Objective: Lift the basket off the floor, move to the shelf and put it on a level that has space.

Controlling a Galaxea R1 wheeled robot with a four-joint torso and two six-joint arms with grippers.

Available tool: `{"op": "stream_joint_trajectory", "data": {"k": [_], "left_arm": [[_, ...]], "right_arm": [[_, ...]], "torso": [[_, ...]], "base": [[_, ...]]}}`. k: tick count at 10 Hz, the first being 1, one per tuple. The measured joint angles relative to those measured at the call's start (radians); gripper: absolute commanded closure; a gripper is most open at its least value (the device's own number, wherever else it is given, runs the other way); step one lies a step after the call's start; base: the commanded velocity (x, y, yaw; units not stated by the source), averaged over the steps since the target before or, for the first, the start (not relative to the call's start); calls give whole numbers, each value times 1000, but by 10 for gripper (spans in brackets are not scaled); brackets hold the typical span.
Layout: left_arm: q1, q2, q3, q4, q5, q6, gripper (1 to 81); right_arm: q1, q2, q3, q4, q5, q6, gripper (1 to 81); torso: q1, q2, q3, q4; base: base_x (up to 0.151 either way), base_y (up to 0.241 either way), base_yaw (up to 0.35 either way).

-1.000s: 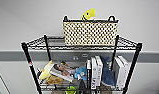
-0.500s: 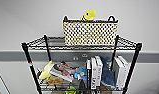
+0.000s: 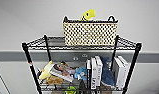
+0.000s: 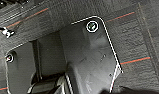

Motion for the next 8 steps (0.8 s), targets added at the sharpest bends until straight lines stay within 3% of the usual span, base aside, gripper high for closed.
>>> {"op": "stream_joint_trajectory", "data": {"k": [5, 8], "left_arm": [[40, 117, -206, 30, -21, 17, 10], [53, 171, -267, 35, -93, 78, 10]], "right_arm": [[-54, 106, -58, 0, 144, 0, 10], [-59, 107, -73, -23, 164, -4, 10]], "torso": [[0, -1, 1, 0], [-1, -1, 1, 0]], "base": [[0, 0, 0], [0, 0, 0]]}}
